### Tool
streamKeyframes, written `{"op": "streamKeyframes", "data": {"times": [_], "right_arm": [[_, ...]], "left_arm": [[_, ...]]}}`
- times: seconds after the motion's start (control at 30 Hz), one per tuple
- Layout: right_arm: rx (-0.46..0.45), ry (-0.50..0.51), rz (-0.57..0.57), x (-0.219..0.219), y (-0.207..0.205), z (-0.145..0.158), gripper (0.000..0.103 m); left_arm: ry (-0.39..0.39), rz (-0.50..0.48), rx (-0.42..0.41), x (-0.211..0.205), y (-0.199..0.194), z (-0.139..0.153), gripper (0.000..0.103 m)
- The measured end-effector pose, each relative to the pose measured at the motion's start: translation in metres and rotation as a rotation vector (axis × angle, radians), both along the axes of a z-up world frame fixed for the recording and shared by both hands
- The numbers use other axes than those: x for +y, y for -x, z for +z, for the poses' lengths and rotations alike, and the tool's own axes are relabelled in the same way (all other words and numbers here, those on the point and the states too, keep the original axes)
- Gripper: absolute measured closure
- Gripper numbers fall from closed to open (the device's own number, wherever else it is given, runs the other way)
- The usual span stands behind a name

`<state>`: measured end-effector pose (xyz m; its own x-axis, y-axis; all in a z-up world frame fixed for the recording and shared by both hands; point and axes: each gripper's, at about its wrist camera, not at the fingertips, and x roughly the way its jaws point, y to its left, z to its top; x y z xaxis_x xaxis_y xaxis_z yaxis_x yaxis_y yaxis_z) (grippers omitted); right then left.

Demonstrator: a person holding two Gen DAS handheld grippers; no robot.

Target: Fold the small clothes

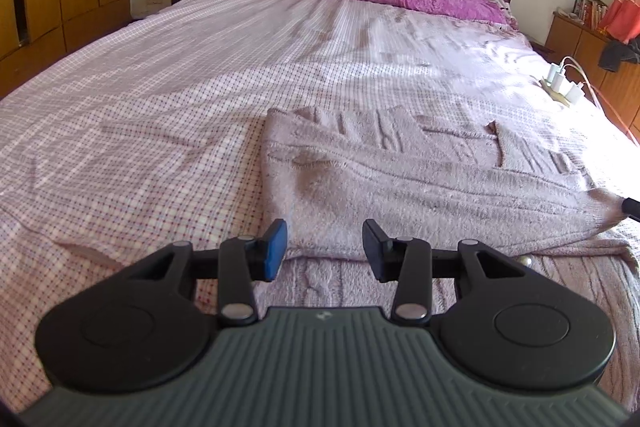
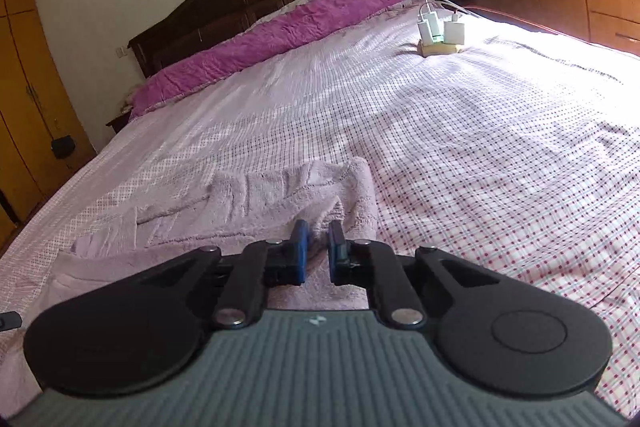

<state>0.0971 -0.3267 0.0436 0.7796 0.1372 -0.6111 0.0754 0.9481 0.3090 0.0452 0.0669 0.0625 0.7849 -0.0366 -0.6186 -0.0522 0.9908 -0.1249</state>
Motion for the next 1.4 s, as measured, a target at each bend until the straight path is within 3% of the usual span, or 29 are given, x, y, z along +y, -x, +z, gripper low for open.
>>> {"op": "streamKeyframes", "data": {"times": [0.1,0.23,0.37,0.47,0.67,0.93,1.1,1.13,1.17,1.23,1.4], "right_arm": [[0.111,0.009,-0.048,-0.007,-0.009,-0.025,0.091],[0.094,-0.072,-0.068,-0.018,-0.003,-0.031,0.087],[0.104,-0.085,-0.034,-0.017,0.01,-0.012,0.064],[0.065,-0.063,0.052,-0.009,0.034,0.005,0.049],[0.032,-0.019,0.214,0.011,0.093,0.03,0.036],[0.02,0.056,0.439,0.049,0.172,0.047,0.034],[0.035,0.172,0.547,0.071,0.214,0.044,0.034],[0.044,0.195,0.566,0.076,0.222,0.041,0.034],[0.056,0.211,0.58,0.078,0.229,0.039,0.033],[0.085,0.226,0.602,0.081,0.238,0.035,0.033],[0.15,0.247,0.634,0.084,0.25,0.025,0.033]], "left_arm": [[-0.013,0.02,0.022,0.0,0.003,-0.006,0.059],[-0.011,0.028,0.028,0.007,0.015,-0.003,0.059],[-0.035,0.035,0.022,0.017,0.034,0.006,0.059],[-0.037,0.028,0.035,0.025,0.05,0.01,0.059],[-0.051,0.005,0.058,0.026,0.088,0.012,0.056],[-0.08,-0.103,0.063,-0.002,0.132,0.005,0.055],[-0.096,-0.186,0.079,-0.019,0.152,-0.006,0.054],[-0.107,-0.198,0.086,-0.022,0.157,-0.008,0.051],[-0.117,-0.209,0.093,-0.025,0.16,-0.01,0.036],[-0.143,-0.239,0.094,-0.031,0.169,-0.012,0.017],[-0.2,-0.306,0.097,-0.04,0.187,-0.016,0.016]]}}
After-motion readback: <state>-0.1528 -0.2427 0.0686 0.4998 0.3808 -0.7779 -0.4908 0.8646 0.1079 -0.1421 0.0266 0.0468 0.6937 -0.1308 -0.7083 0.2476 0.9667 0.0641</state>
